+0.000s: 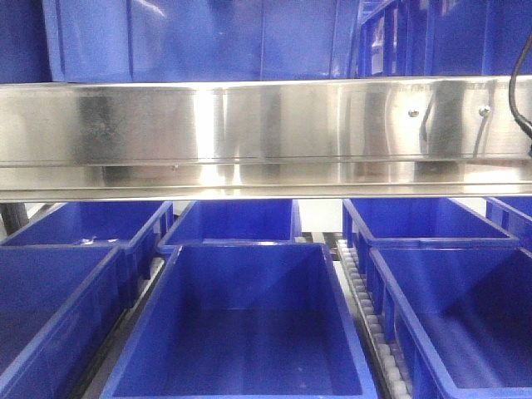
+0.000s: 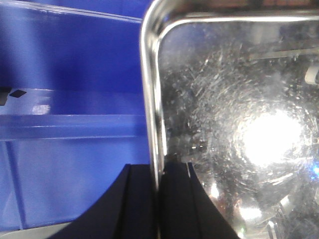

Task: Stack silver trays without gaps
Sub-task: 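Drive up to the second shelf holding the tray in both grippers, then raise the tray over the upper shelf and lower it onto the tray there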

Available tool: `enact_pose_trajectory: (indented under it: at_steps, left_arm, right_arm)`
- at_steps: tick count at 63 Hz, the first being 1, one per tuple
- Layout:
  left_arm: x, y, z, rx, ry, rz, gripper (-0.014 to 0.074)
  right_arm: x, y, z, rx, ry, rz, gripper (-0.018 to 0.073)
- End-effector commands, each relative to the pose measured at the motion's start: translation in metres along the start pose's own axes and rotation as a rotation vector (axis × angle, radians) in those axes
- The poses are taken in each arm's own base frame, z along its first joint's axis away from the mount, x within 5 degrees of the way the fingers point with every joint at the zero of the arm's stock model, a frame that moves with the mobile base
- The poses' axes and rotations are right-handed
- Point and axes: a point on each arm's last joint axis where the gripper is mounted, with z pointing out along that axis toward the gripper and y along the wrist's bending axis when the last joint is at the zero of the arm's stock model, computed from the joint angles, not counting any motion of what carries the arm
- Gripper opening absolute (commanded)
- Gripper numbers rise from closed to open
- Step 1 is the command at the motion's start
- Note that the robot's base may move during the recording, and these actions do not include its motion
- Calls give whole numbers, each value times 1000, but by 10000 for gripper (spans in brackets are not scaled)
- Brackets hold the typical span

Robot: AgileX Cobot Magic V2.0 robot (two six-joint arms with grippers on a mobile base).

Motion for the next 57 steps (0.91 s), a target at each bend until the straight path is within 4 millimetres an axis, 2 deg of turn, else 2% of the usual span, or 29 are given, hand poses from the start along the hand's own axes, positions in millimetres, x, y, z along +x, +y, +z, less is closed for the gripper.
enact_pose_trajectory:
  at_steps: [1, 43, 57]
  left_arm:
    - [-5, 2, -3, -5, -29, 17, -18]
    - [4, 7, -3, -57, 78, 41, -18]
    - [12, 13, -5, -121, 173, 89, -18]
  right_arm:
    - [-13, 2, -9, -4, -82, -5, -70]
    - [-14, 2, -9, -6, -93, 0, -70]
    - [-2, 5, -6, -46, 34, 50, -70]
